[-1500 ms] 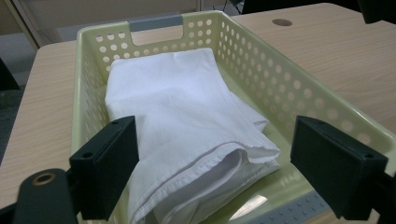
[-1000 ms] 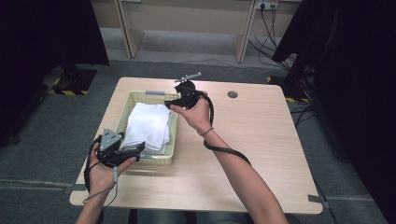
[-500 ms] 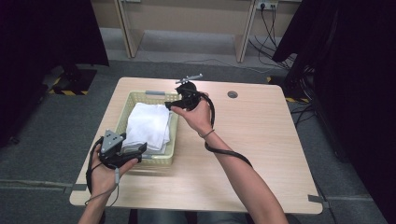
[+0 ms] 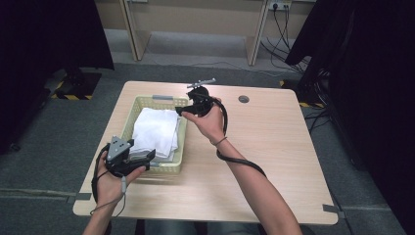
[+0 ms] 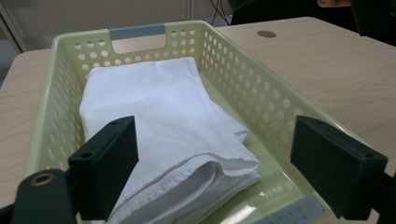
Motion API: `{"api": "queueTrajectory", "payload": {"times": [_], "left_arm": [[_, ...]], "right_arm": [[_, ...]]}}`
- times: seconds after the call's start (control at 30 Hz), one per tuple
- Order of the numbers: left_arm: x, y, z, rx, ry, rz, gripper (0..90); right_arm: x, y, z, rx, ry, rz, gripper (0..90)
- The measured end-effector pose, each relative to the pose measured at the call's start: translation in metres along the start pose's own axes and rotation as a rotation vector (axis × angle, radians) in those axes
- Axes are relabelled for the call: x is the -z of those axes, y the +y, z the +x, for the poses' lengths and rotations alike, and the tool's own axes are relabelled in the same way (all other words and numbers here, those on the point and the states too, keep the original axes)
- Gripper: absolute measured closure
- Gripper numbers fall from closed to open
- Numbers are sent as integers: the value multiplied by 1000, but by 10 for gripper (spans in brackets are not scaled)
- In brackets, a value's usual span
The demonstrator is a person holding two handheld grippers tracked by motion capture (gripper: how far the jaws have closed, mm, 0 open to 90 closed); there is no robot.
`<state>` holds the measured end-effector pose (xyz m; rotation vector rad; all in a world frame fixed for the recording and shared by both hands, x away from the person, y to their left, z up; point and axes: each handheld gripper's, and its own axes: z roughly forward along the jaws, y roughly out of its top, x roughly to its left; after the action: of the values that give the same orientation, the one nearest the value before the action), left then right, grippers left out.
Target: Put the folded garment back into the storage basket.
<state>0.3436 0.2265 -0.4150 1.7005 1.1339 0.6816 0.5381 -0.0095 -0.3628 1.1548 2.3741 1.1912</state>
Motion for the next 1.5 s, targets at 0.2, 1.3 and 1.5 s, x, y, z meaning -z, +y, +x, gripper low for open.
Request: {"api": "queueTrajectory", "payload": {"times": [0.2,1.3,1.5], "left_arm": [[1,-1,-1,-7,1,-7,146],[8,-14,-13,-14,-19,-48,147],[9,-16,-15,-13,-22,-57,147]], "right_arm": [[1,-2,0,1,-2,-1,207],[24,-18,-14,-4,-31,-37,202],[29,-23,-18,-13,-37,-41,201]]}}
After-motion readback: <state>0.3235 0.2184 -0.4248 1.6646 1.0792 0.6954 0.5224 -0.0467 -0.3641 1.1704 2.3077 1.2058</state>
